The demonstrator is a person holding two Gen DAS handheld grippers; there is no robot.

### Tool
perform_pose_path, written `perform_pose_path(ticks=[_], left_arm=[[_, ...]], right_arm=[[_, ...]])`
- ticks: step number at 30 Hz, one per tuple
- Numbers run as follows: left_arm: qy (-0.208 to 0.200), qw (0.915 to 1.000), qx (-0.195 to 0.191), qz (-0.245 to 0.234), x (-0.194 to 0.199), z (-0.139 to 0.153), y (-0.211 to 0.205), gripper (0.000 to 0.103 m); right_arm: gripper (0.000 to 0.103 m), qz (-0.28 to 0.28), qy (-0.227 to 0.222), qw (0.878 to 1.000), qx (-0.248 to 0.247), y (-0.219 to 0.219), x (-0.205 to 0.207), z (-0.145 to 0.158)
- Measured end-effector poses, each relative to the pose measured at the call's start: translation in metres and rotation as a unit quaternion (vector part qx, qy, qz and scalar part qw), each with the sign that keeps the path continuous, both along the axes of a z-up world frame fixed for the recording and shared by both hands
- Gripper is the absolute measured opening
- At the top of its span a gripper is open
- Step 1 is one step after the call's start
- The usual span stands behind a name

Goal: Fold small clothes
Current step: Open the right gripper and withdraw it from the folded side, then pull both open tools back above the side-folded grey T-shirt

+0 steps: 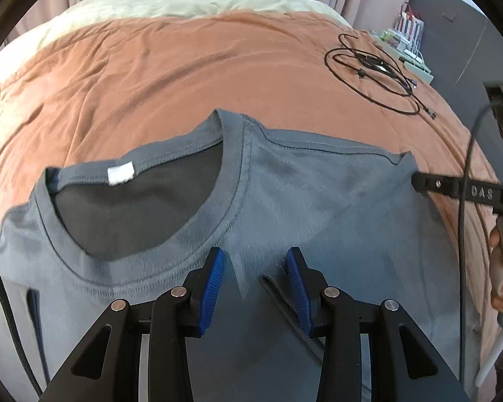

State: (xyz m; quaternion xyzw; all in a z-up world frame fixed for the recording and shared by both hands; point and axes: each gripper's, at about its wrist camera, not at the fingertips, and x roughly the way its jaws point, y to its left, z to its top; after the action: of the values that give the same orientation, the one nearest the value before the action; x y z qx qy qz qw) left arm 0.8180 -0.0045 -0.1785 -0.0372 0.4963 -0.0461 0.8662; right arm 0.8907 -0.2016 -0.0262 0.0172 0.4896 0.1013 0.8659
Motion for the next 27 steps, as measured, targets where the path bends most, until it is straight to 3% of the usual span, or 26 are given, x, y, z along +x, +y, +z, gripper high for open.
perform_pose_path(ticks=[11, 20, 23, 24, 27], left_arm=[[0.003, 0.9992, 0.035, 0.016, 0.002, 0.009, 0.010, 0.041], [-0.010, 0.9995, -0.017, 0.024, -0.044, 0.050, 0.034, 0.043], [-0.018, 0.9991, -0.031, 0.023, -0.067, 0.073, 0.040, 0.061], [-0.024, 0.9988, -0.037, 0.022, -0.077, 0.083, 0.042, 0.073], [-0.052, 0.9975, -0.040, 0.026, -0.106, 0.111, 0.049, 0.095]], right_arm=[[0.050, -0.035, -0.022, 0.998, -0.045, 0.018, 0.007, 0.004], [0.051, -0.006, -0.040, 0.999, 0.003, -0.009, -0.055, 0.050], [0.078, -0.001, -0.053, 0.999, 0.007, -0.018, -0.086, 0.070], [0.080, 0.002, -0.060, 0.998, 0.010, -0.021, -0.101, 0.078], [0.089, 0.006, -0.068, 0.997, 0.019, -0.030, -0.138, 0.096]])
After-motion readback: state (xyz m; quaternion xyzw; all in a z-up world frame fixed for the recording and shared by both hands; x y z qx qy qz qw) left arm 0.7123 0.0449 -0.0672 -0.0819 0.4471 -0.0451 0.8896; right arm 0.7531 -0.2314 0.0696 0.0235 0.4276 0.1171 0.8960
